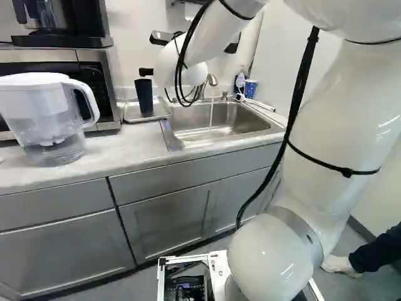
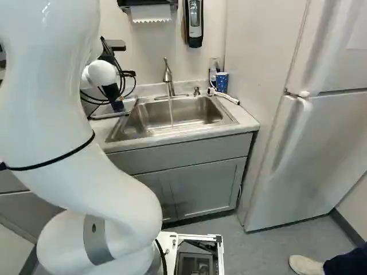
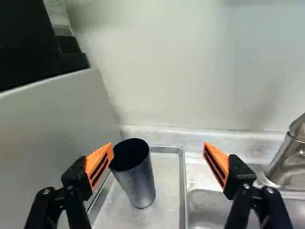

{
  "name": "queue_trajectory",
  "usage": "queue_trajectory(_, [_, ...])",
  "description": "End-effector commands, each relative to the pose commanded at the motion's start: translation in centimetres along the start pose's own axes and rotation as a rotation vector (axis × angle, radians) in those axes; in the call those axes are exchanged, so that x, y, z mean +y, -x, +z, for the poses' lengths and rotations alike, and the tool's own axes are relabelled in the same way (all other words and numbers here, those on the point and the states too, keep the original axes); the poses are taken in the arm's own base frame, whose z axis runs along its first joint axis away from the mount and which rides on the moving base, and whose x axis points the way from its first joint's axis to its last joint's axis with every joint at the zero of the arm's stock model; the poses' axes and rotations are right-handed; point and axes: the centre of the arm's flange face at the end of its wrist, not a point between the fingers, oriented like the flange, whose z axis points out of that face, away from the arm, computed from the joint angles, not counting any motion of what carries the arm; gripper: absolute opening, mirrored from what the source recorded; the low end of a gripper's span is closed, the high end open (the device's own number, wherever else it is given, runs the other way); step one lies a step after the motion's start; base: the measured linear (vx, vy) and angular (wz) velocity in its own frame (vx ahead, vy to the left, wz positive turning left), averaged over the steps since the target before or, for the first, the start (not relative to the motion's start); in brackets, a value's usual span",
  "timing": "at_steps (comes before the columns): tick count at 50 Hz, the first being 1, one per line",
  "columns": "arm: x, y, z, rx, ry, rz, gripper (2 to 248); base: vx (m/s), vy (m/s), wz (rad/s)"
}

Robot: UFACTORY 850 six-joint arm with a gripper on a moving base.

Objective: Rinse the cup and place it in the tray

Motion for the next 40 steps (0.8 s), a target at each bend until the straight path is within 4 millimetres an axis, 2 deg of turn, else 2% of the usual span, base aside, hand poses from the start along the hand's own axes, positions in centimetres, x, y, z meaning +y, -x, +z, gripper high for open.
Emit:
queue_trajectory(19, [2.6,-1.9,-1.6,0.021,0.053,0.006,247,0.000,0.000,0.000])
queue_trajectory(40, [5.9,-4.2,-2.0,0.044,0.119,0.013,247,0.000,0.000,0.000])
